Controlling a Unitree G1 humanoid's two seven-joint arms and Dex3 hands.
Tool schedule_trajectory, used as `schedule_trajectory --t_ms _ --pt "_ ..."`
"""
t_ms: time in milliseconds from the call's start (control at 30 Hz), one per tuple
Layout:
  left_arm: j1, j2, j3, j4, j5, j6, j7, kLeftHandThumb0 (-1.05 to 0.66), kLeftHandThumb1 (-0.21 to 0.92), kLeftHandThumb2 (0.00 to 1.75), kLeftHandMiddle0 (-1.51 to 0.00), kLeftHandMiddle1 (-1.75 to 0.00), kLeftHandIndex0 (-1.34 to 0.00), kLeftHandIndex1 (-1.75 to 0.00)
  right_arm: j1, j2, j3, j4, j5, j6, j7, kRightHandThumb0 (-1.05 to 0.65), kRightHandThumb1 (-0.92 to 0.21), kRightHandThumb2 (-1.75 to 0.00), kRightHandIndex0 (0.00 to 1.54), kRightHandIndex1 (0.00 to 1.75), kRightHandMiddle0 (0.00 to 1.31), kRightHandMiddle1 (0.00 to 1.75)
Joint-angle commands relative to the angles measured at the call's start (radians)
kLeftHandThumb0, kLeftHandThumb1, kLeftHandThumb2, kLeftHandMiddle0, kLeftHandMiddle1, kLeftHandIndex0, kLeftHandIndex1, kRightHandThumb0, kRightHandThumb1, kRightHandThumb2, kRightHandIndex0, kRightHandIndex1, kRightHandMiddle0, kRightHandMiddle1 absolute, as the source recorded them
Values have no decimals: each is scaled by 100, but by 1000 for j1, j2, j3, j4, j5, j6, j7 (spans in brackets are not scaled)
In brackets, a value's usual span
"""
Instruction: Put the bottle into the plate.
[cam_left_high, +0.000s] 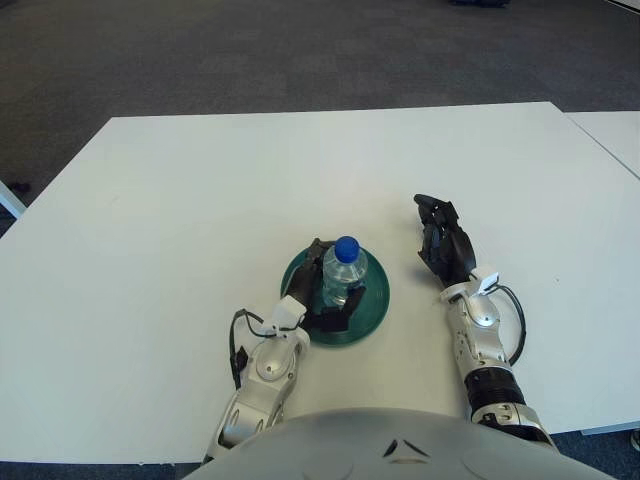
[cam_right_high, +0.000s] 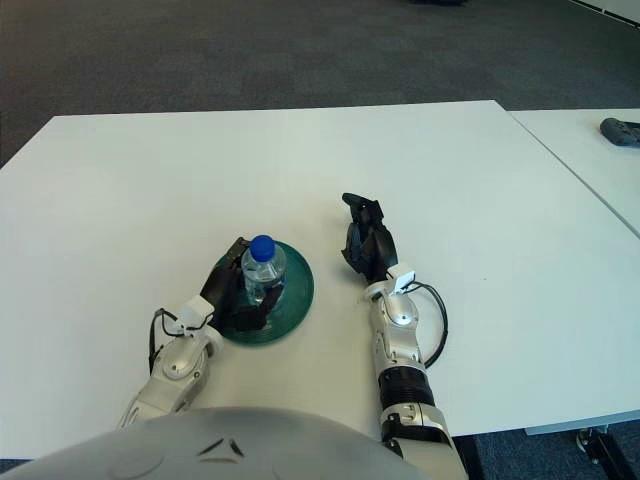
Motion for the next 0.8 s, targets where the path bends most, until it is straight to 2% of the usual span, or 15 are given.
schedule_trajectory --t_ms 0,133,267,367,633,733,767 --pt "19 38 -5 4 18 -1 -24 -96 91 35 -18 -16 -1 -55 89 8 -4 56 21 0 2 -77 -92 -84 49 6 7 95" --pt "28 67 -3 -58 23 3 -55 -103 92 41 -8 -4 0 -29 86 8 -4 61 21 -3 1 -78 -92 -85 50 6 8 96" --pt "33 90 4 -117 22 10 -79 -104 92 45 -3 -1 0 -13 82 10 -6 66 27 -5 5 -77 -92 -85 51 6 8 97" --pt "30 105 1 -125 54 -31 -67 -105 92 51 -1 0 0 -5 80 12 -8 70 30 -8 7 -77 -92 -84 51 7 8 97" --pt "43 103 1 -79 114 -135 -18 -105 92 74 0 0 0 0 71 16 -11 84 31 -11 8 -79 -92 -84 52 7 8 98" --pt "73 81 15 -39 92 -208 16 -105 92 82 -2 -1 0 0 69 16 -12 88 32 -13 8 -79 -92 -84 52 7 8 98" --pt "73 62 36 4 47 -251 18 -105 92 85 -3 -1 0 0 65 15 -14 95 32 -15 9 -79 -92 -84 52 7 8 98"
